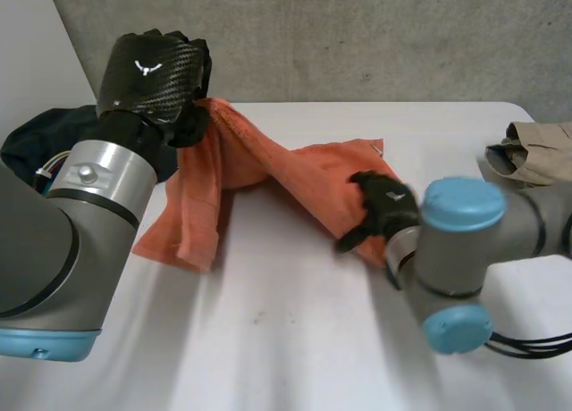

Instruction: Fold the laundry.

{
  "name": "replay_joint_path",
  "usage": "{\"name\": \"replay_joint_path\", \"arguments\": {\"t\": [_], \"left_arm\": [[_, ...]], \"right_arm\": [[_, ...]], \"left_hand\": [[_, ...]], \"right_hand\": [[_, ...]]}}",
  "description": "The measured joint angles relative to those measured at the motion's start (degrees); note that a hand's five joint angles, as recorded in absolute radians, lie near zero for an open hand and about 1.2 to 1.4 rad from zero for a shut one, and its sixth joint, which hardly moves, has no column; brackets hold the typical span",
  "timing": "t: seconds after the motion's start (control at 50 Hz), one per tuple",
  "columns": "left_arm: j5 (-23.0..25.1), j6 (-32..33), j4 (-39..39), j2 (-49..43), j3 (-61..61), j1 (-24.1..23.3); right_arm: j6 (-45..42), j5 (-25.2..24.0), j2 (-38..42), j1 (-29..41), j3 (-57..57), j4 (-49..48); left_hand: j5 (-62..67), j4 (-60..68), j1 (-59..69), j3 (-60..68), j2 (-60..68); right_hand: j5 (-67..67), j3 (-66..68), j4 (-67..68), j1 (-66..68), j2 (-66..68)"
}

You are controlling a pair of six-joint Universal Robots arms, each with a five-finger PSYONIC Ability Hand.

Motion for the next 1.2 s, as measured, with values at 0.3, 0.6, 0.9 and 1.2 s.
{"name": "replay_joint_path", "arguments": {"t": [0.3, 0.6, 0.9, 1.2], "left_arm": [[0.1, -0.9, -0.4, 2.2, -1.0, 3.1], [0.8, -1.0, -7.5, 1.1, -2.8, 7.0], [5.4, 4.3, -22.6, -2.0, -7.7, 8.0], [3.1, 19.9, -16.8, -24.9, 7.9, 7.5]], "right_arm": [[-12.2, -10.8, 2.8, -19.1, -0.7, 3.5], [-18.6, -22.7, -13.6, -24.3, -0.4, 16.2], [-56.3, -28.9, -34.1, -27.0, 0.6, 43.5], [-67.9, -12.3, -17.0, -17.5, -4.7, 41.5]], "left_hand": [[0.0, 0.0, 0.1, 0.0, 0.0], [1.0, 0.0, 0.1, 0.0, 0.0], [1.0, 0.0, 0.1, 0.0, 0.0], [1.0, 0.0, 0.1, 0.0, 0.0]], "right_hand": [[49.0, 54.5, 53.1, 45.4, 54.4], [52.9, 55.6, 54.3, 45.7, 54.7], [52.9, 55.6, 54.4, 45.7, 54.7], [52.9, 55.6, 54.4, 45.7, 54.7]]}}
